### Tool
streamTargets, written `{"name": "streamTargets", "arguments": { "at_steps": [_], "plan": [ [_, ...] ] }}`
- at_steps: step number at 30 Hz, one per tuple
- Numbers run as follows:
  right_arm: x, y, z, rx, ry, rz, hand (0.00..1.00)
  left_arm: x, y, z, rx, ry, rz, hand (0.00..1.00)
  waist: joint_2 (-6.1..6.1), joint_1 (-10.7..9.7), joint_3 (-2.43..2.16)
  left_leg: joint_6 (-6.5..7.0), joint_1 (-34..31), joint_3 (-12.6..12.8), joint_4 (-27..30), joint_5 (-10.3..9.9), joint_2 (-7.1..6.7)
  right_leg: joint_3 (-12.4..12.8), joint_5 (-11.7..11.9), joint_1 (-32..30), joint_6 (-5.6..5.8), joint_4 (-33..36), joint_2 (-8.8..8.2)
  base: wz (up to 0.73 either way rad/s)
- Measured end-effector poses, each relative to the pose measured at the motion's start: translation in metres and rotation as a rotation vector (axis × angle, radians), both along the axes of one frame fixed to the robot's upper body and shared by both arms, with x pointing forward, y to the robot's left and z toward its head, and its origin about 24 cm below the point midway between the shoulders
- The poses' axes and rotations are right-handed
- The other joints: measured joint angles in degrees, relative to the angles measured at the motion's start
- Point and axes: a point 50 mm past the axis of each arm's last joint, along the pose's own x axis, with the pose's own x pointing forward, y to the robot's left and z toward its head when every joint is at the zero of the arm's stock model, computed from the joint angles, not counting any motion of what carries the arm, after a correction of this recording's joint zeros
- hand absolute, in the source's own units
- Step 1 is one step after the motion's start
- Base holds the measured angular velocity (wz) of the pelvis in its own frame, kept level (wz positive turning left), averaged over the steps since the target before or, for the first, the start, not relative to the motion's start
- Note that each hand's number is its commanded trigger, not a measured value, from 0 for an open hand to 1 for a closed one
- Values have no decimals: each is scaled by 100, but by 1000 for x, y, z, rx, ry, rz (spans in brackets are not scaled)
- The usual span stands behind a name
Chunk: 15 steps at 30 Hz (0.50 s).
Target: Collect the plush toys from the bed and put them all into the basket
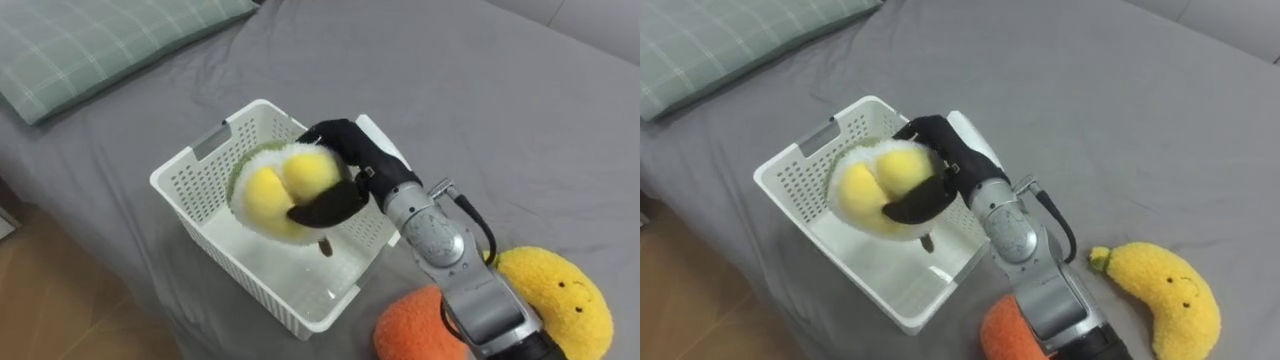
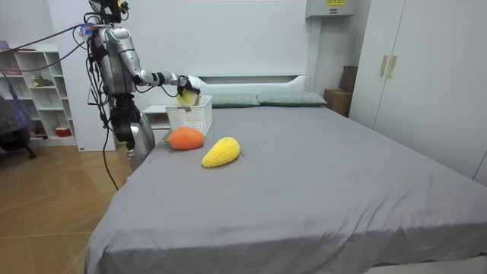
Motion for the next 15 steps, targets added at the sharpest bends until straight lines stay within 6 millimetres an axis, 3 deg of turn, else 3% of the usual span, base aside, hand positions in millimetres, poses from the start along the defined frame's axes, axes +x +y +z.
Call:
{"name": "streamTargets", "arguments": {
  "at_steps": [10, 15],
  "plan": [
    [1, -3, -7, 20, 37, -15, 0, 2, -1, 0, -8, -3, -6, 0, 20, -39, 13, 28, -10, -90, 45, 6, -58, -13, 11, 24, 25, 6, -15, 2],
    [1, -5, -8, 4, 35, -17, 0, 2, -2, -2, -13, 14, -16, 0, -5, -68, -4, 47, -29, -103, 47, 14, -78, -11, 19, 28, 43, 7, -11, 0]
  ]
}}
